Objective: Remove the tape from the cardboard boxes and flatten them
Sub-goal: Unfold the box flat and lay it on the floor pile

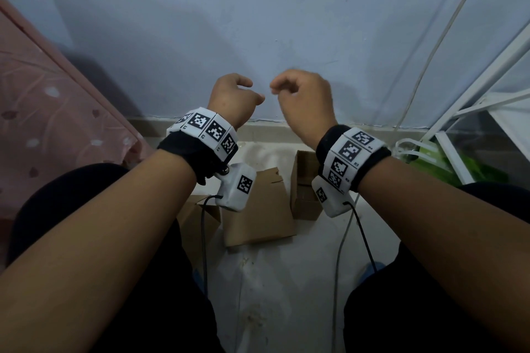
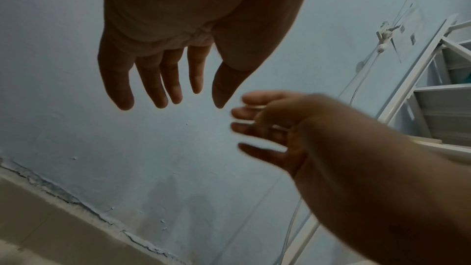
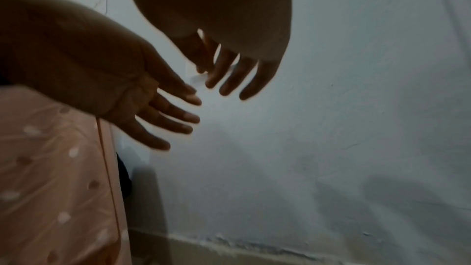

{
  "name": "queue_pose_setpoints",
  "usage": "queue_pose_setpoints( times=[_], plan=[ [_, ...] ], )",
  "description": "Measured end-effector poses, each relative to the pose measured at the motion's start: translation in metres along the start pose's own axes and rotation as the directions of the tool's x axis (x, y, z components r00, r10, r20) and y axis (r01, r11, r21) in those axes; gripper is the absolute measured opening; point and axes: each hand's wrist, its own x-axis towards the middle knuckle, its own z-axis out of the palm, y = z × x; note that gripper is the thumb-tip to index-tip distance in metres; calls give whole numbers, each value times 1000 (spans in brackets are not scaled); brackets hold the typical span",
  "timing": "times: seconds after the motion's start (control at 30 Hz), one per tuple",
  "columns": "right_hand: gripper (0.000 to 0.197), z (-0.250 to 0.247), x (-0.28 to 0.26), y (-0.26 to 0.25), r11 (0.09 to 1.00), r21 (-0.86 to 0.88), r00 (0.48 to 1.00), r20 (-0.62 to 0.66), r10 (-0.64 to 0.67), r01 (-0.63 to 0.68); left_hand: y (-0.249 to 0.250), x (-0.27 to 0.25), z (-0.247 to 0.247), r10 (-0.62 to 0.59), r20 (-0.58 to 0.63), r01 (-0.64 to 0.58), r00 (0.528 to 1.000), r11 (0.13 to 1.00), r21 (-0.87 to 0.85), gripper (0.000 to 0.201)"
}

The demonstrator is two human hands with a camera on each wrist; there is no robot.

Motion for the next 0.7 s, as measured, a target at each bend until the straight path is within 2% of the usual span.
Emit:
queue_pose_setpoints(
  times=[0.1, 0.23, 0.37, 0.47, 0.6, 0.67, 0.7],
  plan=[
    [32, -13, 11, -23, 983, 172, 981, -190, -28, 61, 0, 1, -1, -1, -11, 1, 1000, 1000, -8, 34],
    [34, -23, 15, -28, 978, 204, 973, -230, 13, 35, 0, 2, -1, 7, 4, -7, 1000, 1000, -21, 26],
    [31, -16, 10, -15, 983, 172, 982, -167, 90, -61, 0, -2, -1, 45, 34, -44, 998, 998, -36, 7],
    [28, -11, 6, -12, 989, 124, 988, -116, 100, -85, 0, -6, 0, 94, 56, -91, 994, 994, -53, 4],
    [24, 1, 0, -5, 999, 10, 997, -65, 50, -49, -3, -5, 2, 124, 63, -122, 990, 992, -21, 6],
    [21, 13, -11, 10, 989, -146, 998, 38, 46, -40, -17, 4, 7, 153, 39, -157, 987, 980, 124, 12],
    [20, 21, -22, 20, 968, -249, 988, 143, 59, -22, -31, 8, 8, 155, 50, -163, 987, 945, 285, 17]
  ],
)
